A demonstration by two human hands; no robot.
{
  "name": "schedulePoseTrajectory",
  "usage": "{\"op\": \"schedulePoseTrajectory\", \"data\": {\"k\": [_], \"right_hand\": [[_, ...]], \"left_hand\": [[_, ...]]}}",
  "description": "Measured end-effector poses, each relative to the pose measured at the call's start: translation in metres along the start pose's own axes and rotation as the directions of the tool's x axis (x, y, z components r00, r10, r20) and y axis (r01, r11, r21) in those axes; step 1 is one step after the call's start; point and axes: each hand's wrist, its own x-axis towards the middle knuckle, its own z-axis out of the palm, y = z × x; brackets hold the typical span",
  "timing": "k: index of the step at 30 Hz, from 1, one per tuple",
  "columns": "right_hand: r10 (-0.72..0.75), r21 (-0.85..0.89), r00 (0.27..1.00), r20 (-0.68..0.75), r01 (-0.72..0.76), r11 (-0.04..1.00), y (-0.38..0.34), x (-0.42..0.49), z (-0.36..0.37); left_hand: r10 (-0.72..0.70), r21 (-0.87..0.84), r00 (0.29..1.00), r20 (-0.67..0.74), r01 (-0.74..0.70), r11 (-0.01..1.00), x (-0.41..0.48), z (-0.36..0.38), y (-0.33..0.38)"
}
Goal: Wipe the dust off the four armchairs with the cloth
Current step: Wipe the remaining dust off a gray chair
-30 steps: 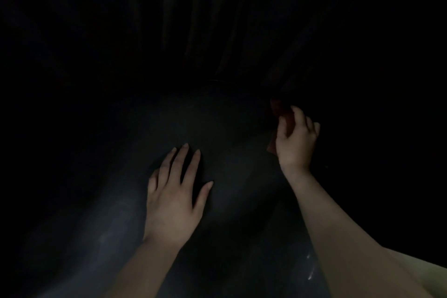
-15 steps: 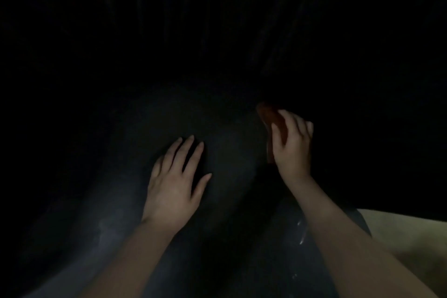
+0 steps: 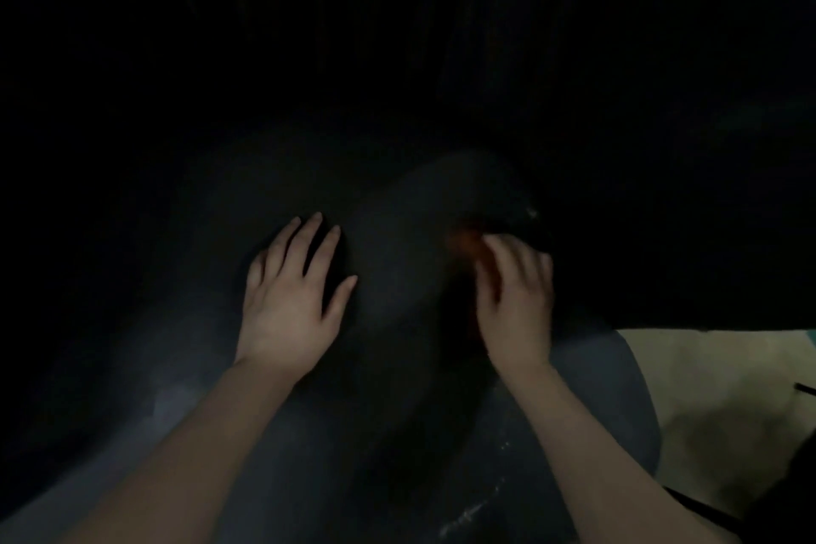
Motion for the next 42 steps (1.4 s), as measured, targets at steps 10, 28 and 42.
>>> {"op": "schedulePoseTrajectory", "data": {"k": [10,28,42], "right_hand": [[-0.048,0.021,0.998,0.039,0.047,0.999,-0.012,-0.02,0.001],[0.377,0.078,0.926,0.014,-0.377,0.923,-0.025,0.082,0.011],[0.672,0.036,0.728,-0.138,-0.674,0.738,0.021,0.028,-0.007]], "left_hand": [[0.092,0.0,0.996,0.02,-0.092,0.996,0.012,0.008,0.032],[0.082,-0.029,0.996,0.041,-0.081,0.996,0.016,0.011,0.036],[0.058,-0.049,0.998,0.007,-0.057,0.997,0.012,0.016,0.04]]}}
